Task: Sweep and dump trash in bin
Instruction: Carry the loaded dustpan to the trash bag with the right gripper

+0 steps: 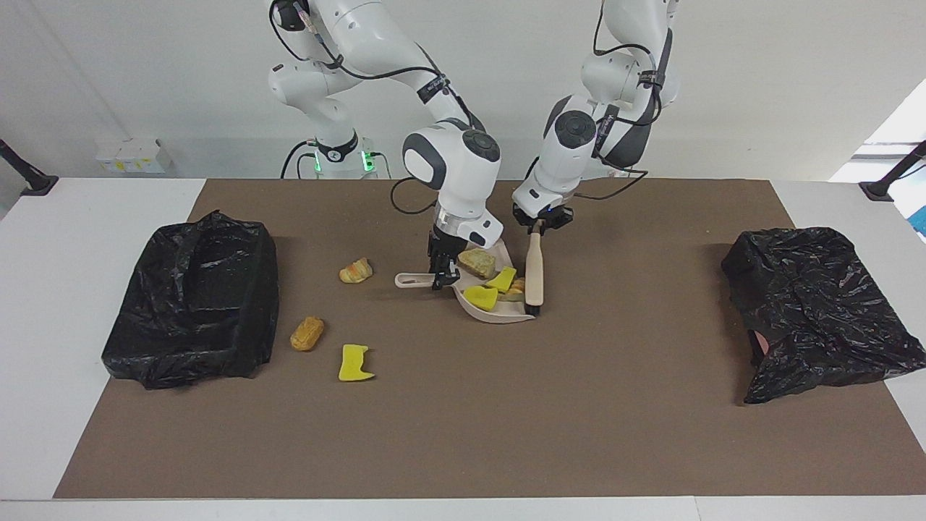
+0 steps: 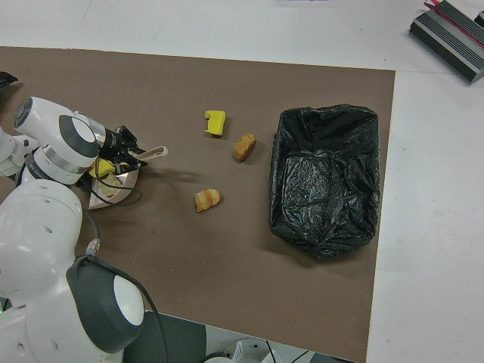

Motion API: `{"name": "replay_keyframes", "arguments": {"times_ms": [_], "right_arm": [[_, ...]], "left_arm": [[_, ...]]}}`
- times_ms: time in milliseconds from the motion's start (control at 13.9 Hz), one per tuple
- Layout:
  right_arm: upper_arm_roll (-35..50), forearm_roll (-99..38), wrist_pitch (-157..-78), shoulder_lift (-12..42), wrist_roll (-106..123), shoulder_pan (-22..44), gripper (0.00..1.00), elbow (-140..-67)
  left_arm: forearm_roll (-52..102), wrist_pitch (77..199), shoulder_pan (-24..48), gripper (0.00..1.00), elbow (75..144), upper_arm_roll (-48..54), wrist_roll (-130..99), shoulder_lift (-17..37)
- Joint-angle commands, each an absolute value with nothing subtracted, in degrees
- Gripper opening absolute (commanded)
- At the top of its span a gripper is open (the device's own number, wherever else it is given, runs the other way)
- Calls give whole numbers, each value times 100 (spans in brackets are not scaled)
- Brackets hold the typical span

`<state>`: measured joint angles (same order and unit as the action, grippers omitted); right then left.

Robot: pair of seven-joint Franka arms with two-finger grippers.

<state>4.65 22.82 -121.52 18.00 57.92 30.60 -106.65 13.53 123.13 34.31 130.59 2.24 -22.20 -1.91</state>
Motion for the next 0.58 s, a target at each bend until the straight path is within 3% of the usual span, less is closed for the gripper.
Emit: {"name": "replay_keyframes", "arguments": {"times_ms": [0,216,503], "right_arm": [[492,2294,-12138,1687,5810,2988,0,-10793],[492,2285,-12155,1705,5818,2944,0,-10776],[492,2285,-12260,1723,5809,2848,0,-10740]], "left_arm": [[2169,12672,3576,0,13096,141,-2451,-211],[2171,12604,3454,0,13104,71,-2496,-202],[2171,12394,2612,0,12999,62,-2382,-290]]}}
